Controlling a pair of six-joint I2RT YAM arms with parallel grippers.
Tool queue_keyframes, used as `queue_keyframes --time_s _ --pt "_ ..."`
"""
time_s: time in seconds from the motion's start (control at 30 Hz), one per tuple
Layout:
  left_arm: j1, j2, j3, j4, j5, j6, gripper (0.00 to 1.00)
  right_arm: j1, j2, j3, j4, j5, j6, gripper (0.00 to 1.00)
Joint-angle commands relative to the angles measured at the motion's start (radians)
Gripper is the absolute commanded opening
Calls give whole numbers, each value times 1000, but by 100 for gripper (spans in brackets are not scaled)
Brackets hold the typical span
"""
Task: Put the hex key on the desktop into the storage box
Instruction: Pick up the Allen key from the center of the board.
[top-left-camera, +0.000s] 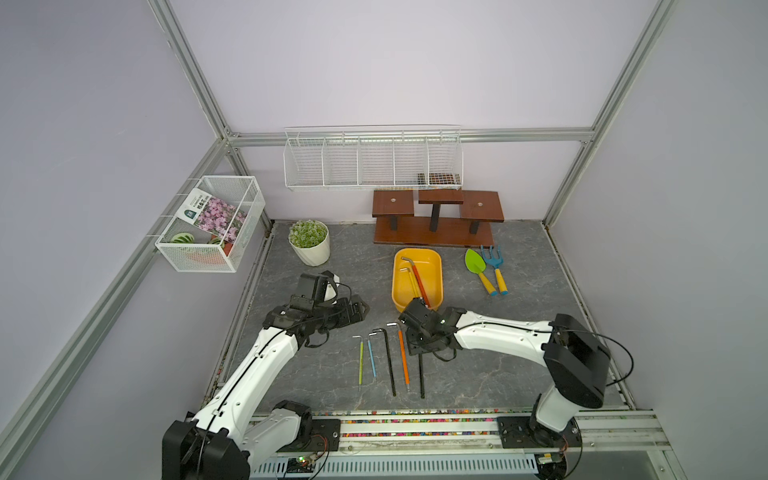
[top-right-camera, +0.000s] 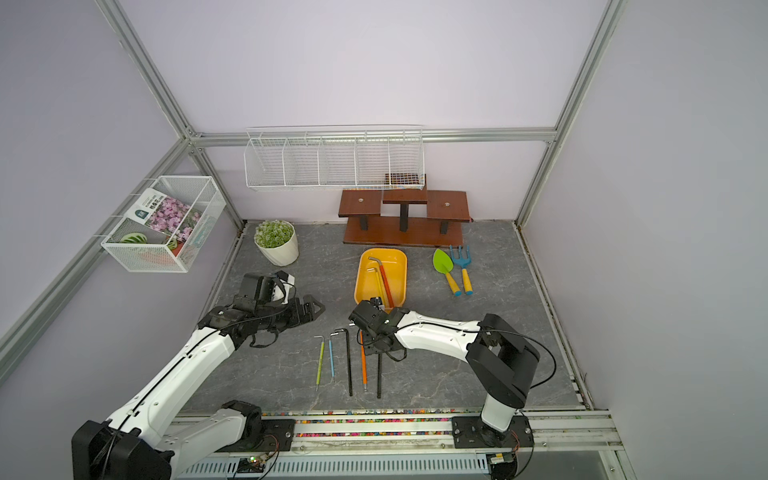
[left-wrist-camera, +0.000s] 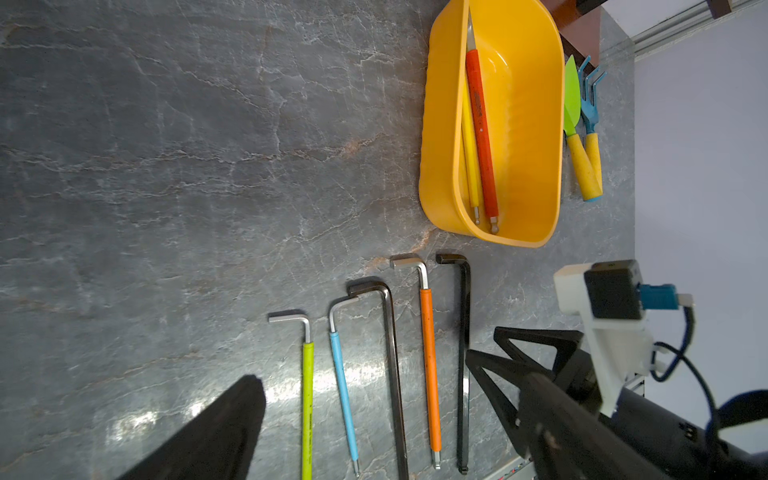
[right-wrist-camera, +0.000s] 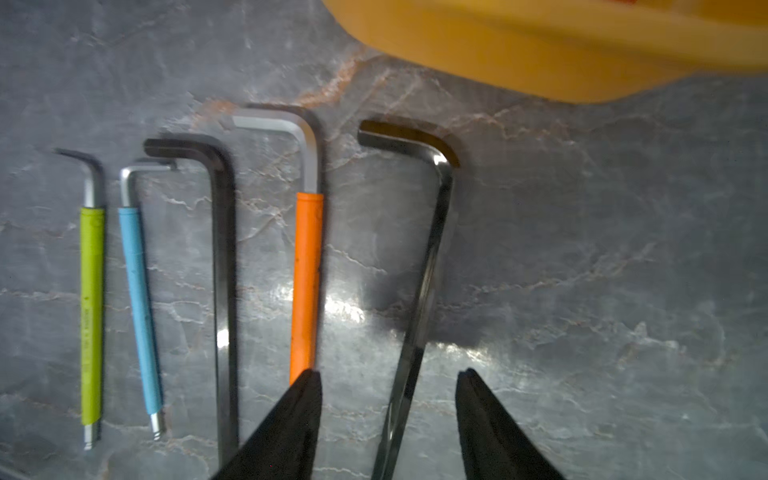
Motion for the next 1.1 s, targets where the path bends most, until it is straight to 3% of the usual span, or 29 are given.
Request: queue_keyframes --time_s 0.0,0.43,0.87,1.07 --pt "-4 -15 -7 8 12 6 100 13 24 11 -44 38 55 56" --pt "-4 -13 -4 7 9 17 100 34 83 -34 -7 54 108 46" --pt "-3 -2 -2 -2 -14 17 100 38 4 -67 -13 87 83 12" --pt "-4 9 -1 -3 -10 12 100 38 -75 -74 -31 90 59 4"
